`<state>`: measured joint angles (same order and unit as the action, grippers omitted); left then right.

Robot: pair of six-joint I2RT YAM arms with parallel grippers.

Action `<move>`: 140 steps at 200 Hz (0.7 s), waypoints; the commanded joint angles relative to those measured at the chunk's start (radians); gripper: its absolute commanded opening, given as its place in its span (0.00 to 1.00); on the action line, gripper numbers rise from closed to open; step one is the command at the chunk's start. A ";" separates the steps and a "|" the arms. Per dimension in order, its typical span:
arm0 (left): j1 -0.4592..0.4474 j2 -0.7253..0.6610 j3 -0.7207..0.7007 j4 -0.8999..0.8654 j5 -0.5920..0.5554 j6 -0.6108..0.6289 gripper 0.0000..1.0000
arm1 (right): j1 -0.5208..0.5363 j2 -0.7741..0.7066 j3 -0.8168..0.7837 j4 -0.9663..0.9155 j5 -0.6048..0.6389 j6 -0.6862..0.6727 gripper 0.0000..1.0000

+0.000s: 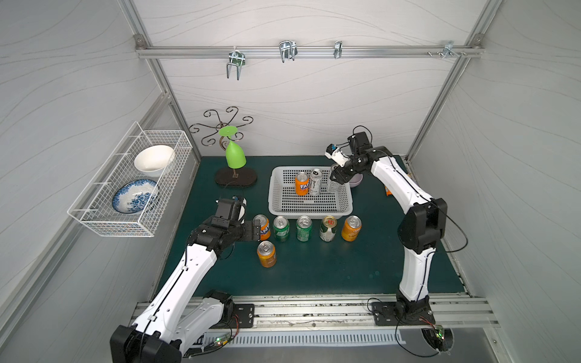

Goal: Take out the drinks from the basket
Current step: Pick up the drink from the basket.

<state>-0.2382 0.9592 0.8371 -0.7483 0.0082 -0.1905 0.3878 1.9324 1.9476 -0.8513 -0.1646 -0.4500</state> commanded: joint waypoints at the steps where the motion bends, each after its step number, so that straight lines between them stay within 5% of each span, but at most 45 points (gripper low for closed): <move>1: 0.005 0.001 0.000 0.043 0.015 0.003 0.98 | 0.025 -0.139 -0.007 0.018 0.014 0.072 0.47; 77: 0.005 -0.002 0.007 0.047 0.033 -0.003 0.98 | 0.171 -0.396 -0.094 -0.043 0.105 0.187 0.47; 140: 0.005 0.000 0.009 0.044 0.029 0.002 0.98 | 0.430 -0.548 -0.236 -0.069 0.193 0.254 0.47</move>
<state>-0.2382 0.9592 0.8360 -0.7414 0.0307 -0.1925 0.7372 1.4567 1.7386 -0.9436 -0.0158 -0.2451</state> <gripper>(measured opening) 0.985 0.611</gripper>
